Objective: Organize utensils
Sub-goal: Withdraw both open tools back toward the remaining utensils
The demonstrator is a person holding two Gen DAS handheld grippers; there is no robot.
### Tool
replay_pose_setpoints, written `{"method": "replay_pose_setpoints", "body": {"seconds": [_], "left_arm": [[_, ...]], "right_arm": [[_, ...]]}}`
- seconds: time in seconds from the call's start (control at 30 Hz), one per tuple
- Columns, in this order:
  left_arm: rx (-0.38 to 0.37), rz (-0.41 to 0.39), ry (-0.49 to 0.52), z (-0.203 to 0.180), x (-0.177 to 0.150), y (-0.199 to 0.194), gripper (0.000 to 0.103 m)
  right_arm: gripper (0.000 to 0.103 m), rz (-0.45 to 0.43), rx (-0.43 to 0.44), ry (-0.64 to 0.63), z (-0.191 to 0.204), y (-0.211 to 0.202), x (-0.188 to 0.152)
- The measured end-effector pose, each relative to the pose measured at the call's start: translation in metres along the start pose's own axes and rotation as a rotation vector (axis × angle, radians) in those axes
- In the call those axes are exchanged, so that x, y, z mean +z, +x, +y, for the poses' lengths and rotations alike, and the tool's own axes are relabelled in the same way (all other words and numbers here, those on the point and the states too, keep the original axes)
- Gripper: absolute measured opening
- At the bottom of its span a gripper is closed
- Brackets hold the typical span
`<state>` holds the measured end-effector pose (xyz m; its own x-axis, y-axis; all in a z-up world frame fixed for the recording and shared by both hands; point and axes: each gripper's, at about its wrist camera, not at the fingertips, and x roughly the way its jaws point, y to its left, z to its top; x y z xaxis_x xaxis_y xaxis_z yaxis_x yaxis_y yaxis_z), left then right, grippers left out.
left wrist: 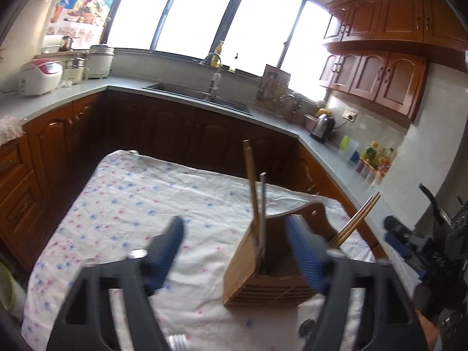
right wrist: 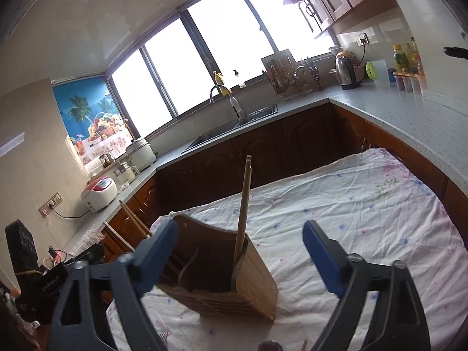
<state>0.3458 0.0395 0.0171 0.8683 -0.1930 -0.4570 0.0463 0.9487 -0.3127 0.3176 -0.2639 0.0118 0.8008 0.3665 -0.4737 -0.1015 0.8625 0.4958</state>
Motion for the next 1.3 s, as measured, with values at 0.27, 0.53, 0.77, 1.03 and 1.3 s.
{"method": "replay_pose_setpoints", "body": {"seconds": [0.27, 0.53, 0.77, 1.03, 1.3], "left_arm": [[0.017, 0.04, 0.016, 0.001, -0.025, -0.042, 0.083], [0.005, 0.09, -0.004, 0.004, -0.048, -0.084, 0.084], [0.014, 0.138, -0.021, 0.003, -0.066, -0.113, 0.084], [0.029, 0.185, 0.01, -0.005, -0.089, -0.137, 0.084], [0.038, 0.23, 0.045, -0.01, -0.107, -0.139, 0.084]], "right_arm": [[0.095, 0.027, 0.001, 0.038, -0.009, -0.032, -0.022], [0.095, 0.058, -0.018, 0.031, -0.011, -0.071, -0.056], [0.095, 0.074, -0.036, 0.043, -0.015, -0.097, -0.083], [0.095, 0.101, -0.057, 0.038, -0.018, -0.114, -0.112], [0.095, 0.131, -0.056, 0.037, -0.017, -0.118, -0.128]]}}
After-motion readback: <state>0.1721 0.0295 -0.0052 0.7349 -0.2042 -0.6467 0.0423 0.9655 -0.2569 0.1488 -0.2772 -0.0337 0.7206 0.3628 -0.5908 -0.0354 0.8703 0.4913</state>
